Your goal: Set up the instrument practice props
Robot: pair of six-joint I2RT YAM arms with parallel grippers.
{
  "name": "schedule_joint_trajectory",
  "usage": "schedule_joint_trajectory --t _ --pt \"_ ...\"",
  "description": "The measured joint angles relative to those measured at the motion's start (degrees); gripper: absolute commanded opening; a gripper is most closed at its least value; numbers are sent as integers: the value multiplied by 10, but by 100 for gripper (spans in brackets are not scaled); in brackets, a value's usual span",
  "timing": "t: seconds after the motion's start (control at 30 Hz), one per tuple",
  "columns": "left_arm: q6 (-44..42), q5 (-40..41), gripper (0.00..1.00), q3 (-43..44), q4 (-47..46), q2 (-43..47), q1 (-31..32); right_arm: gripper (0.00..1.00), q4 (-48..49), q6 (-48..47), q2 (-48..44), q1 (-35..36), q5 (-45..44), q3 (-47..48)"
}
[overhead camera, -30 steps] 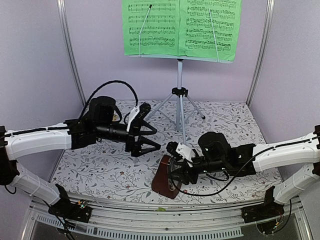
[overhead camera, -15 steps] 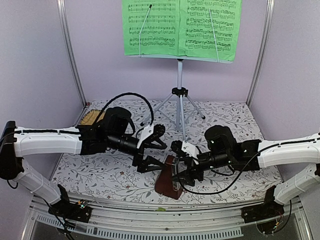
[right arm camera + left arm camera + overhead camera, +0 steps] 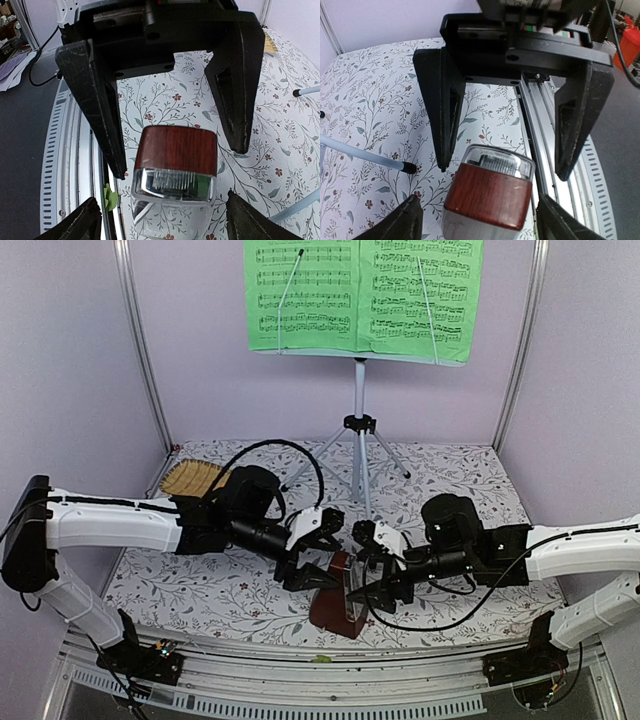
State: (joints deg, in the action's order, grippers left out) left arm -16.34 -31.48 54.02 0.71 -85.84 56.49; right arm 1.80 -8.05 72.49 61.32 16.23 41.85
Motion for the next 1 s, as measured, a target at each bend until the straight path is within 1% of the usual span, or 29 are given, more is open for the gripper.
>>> schedule_joint_trajectory --t 0.17,0.33,0.47,0.83,1.0 --pt "-3 -3 64 7 -2 -17 8 85 4 9 -1 -6 -5 -21" --pt "-7 0 54 7 -7 -19 12 83 12 14 -1 -7 -5 -22" --pt "-10 2 46 7 -11 -19 13 79 16 14 3 -7 -4 -22" --pt "-11 9 36 5 -15 -18 14 63 15 14 18 -7 -3 -20" --pt "-13 13 33 5 -16 -18 14 59 16 16 18 -10 -2 -20"
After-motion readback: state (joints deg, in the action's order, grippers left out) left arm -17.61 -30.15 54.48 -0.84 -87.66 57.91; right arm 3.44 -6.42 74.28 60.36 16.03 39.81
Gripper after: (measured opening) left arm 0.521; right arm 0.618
